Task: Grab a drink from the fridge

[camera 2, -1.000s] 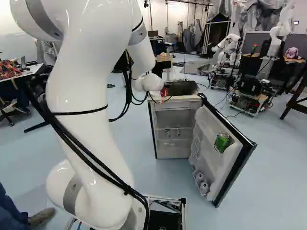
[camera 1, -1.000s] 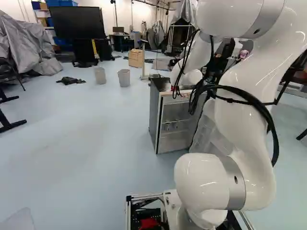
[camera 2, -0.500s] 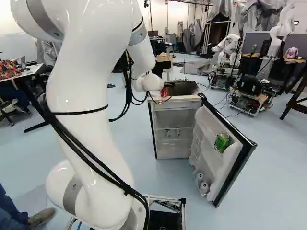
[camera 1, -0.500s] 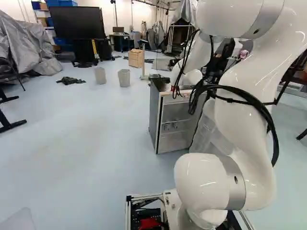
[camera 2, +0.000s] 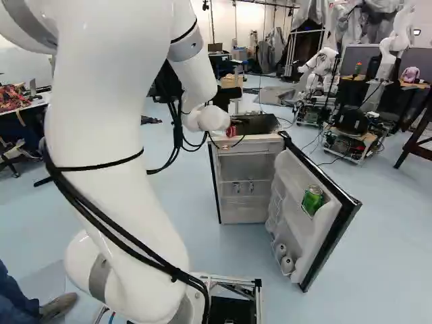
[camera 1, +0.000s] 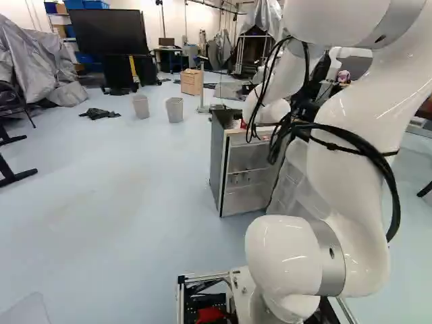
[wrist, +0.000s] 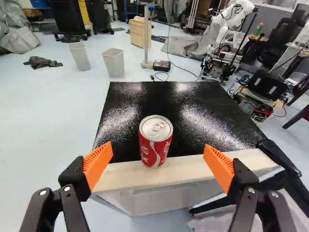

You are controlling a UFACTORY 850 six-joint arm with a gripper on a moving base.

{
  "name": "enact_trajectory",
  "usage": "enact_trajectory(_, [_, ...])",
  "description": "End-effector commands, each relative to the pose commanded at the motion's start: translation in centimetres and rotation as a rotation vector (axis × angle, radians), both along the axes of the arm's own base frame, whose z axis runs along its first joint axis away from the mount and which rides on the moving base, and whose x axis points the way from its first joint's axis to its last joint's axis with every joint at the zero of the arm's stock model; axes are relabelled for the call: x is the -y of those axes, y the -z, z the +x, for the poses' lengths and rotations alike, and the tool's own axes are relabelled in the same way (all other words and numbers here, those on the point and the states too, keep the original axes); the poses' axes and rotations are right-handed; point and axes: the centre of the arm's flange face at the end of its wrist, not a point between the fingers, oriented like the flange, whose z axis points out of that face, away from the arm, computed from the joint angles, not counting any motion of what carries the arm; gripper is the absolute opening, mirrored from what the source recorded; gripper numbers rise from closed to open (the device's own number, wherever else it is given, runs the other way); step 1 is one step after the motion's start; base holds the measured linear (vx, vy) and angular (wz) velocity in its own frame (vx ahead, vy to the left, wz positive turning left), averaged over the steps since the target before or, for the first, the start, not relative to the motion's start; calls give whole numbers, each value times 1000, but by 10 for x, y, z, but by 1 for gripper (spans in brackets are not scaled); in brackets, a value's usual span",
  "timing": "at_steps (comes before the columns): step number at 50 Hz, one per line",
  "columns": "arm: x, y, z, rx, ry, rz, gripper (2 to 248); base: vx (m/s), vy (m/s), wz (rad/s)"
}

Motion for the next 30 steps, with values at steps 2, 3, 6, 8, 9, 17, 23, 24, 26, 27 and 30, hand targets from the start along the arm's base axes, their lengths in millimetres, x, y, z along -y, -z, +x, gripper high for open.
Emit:
enact_trajectory(2, [2, 0, -3, -1, 5, 0, 247, 0, 0, 0])
enact_trajectory(3, [3, 0, -4, -1, 8, 0, 247, 0, 0, 0])
enact_trajectory(6, [8, 0, -9, -2, 21, 3, 247, 0, 0, 0])
enact_trajectory(8, [10, 0, -11, -1, 31, 5, 247, 0, 0, 0])
enact_trajectory(9, [12, -1, -12, -1, 37, 8, 247, 0, 0, 0])
enact_trajectory(17, [26, -1, -20, 4, 104, 34, 247, 0, 0, 0])
enact_trajectory(23, [36, -1, -26, 10, 162, 58, 247, 0, 0, 0])
enact_trajectory(24, [38, -1, -27, 11, 171, 62, 247, 0, 0, 0])
enact_trajectory(26, [42, -1, -29, 14, 191, 70, 247, 0, 0, 0])
enact_trajectory(27, [44, -1, -30, 15, 203, 75, 247, 0, 0, 0])
enact_trajectory(30, [49, -2, -33, 18, 230, 86, 247, 0, 0, 0])
